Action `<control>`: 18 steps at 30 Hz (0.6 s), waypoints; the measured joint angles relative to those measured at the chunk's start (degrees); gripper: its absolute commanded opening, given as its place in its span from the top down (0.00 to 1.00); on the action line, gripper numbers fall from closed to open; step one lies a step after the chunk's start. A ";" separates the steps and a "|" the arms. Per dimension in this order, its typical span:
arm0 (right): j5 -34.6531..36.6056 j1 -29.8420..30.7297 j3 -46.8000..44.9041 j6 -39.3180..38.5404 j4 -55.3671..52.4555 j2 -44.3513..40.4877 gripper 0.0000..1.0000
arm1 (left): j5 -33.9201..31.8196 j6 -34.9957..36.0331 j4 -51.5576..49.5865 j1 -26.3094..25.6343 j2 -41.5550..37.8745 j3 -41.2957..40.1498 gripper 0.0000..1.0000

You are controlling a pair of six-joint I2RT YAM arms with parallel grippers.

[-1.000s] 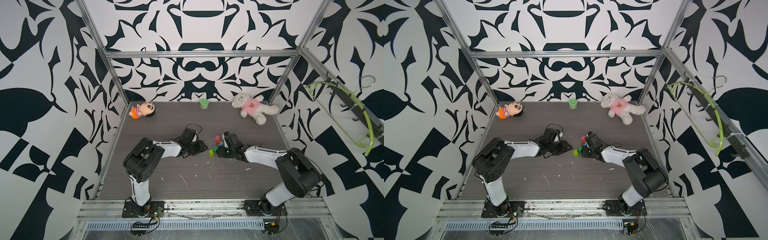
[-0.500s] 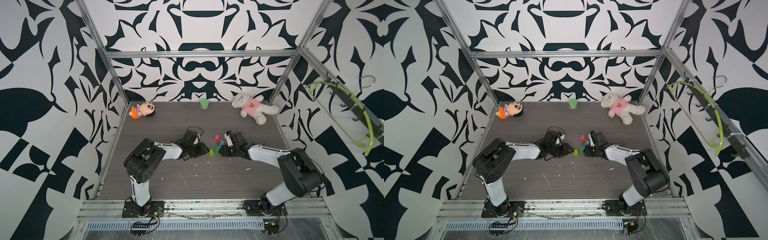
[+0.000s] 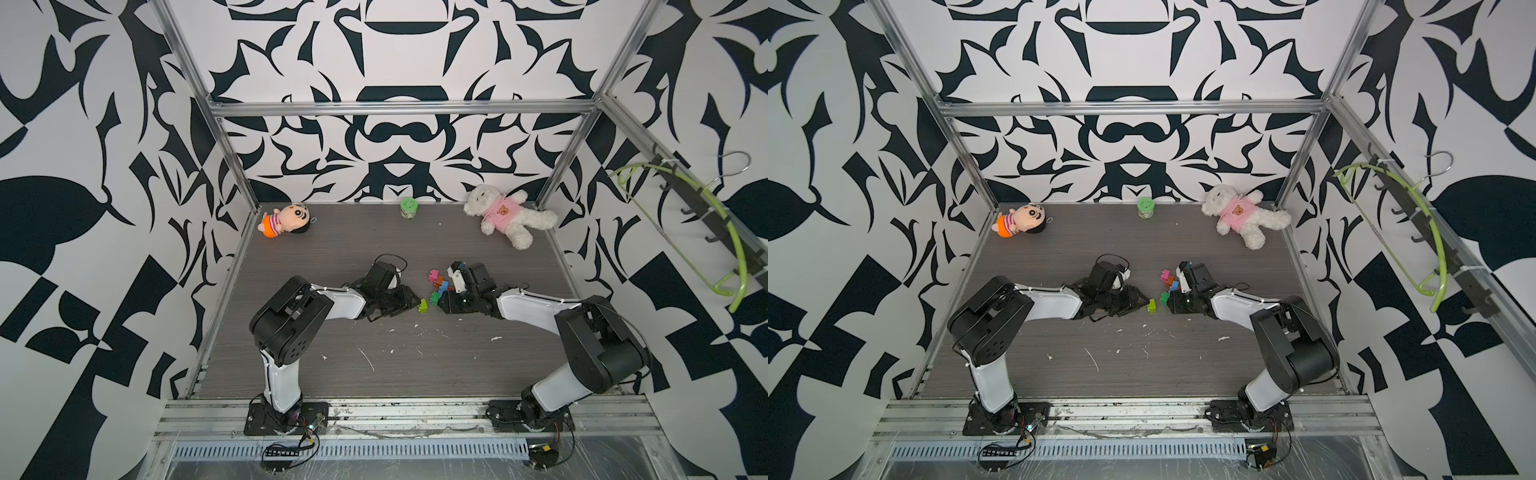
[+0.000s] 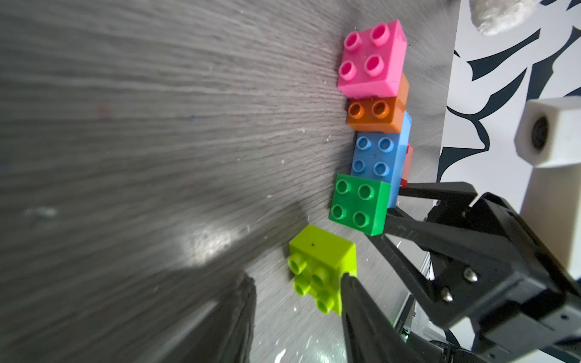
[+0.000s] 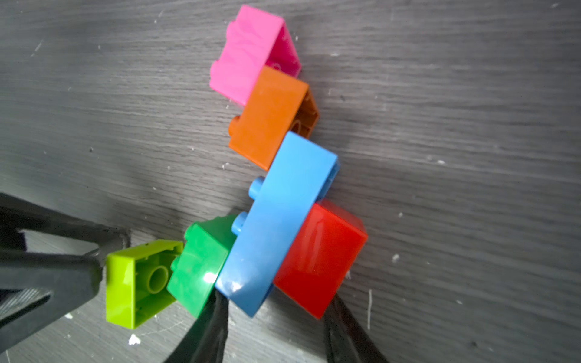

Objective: Assemble the letter v with lego
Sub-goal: Adjust the lego brick at the center of the board.

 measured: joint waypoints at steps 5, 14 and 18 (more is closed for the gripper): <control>-0.87 0.00 0.00 -1.44 -0.02 0.04 0.50 | 0.70 0.11 0.04 -0.04 1.70 1.95 0.51; -2.97 -0.22 1.05 -3.65 0.26 1.51 0.51 | 1.73 -0.15 0.94 -0.04 3.30 3.67 0.51; -2.91 -0.83 1.05 -3.45 -0.07 1.31 0.51 | 1.92 -1.29 1.46 -0.04 3.41 3.65 0.51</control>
